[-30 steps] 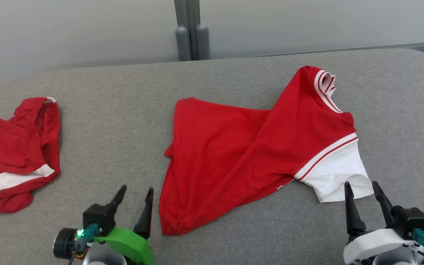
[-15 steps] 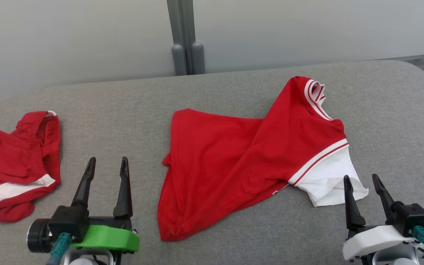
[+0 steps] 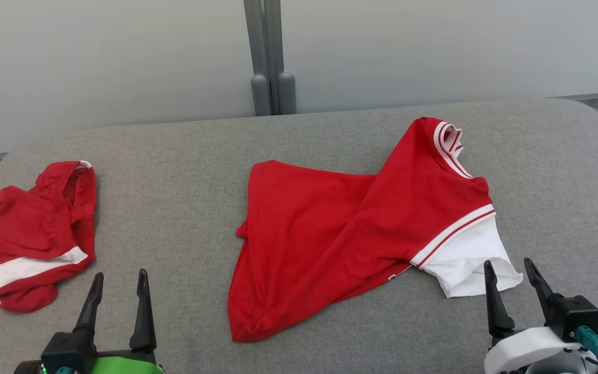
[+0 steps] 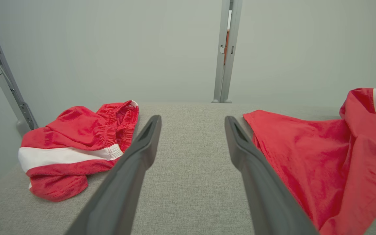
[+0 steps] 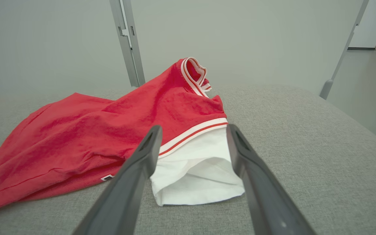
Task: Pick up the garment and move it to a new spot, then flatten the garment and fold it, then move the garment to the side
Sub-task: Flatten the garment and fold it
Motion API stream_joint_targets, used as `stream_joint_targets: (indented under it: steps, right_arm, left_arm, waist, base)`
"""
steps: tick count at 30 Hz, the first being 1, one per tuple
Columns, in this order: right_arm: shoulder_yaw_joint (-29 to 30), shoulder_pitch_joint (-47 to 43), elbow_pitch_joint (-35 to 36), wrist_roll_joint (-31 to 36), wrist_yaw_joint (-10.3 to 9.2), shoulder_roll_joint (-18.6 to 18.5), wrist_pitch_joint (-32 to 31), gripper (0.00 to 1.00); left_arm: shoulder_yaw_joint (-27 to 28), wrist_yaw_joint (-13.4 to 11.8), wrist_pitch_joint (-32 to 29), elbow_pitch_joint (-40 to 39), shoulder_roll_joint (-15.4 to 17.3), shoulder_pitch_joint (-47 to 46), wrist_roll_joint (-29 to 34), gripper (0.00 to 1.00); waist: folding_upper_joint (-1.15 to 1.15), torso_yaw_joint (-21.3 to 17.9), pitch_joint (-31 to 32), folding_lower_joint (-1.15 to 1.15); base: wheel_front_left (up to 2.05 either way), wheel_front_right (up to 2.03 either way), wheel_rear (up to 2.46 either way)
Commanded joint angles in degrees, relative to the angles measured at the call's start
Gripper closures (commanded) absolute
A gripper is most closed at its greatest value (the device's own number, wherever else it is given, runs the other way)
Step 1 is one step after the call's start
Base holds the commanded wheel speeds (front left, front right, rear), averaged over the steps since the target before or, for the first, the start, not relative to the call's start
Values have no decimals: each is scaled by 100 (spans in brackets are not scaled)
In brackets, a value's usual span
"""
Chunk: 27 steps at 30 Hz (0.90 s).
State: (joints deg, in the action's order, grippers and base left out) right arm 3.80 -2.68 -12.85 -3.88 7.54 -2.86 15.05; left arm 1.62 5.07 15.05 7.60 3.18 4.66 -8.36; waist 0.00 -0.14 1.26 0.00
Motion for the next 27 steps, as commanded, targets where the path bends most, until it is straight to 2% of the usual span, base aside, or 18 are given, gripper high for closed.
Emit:
stream_joint_targets:
  steps: [1,21,27]
  right_arm:
    - [8,-32,-11,7,-10,-24,18,0]
    - [73,12,27,-31,-10,-13,18,0]
    - [543,200,-110,134,-10,-13,-97,0]
  left_arm:
    - [49,48,17,6,-2,99,22,0]
    - [-33,166,11,228,-26,-2,-47,0]
    - [-426,201,11,474,-26,-44,11,0]
  waist:
    - [0,18,-2,0]
    - [0,45,-55,0]
    - [0,19,-108,0]
  base:
    - [0,0,0]
    - [0,0,0]
    - [0,0,0]
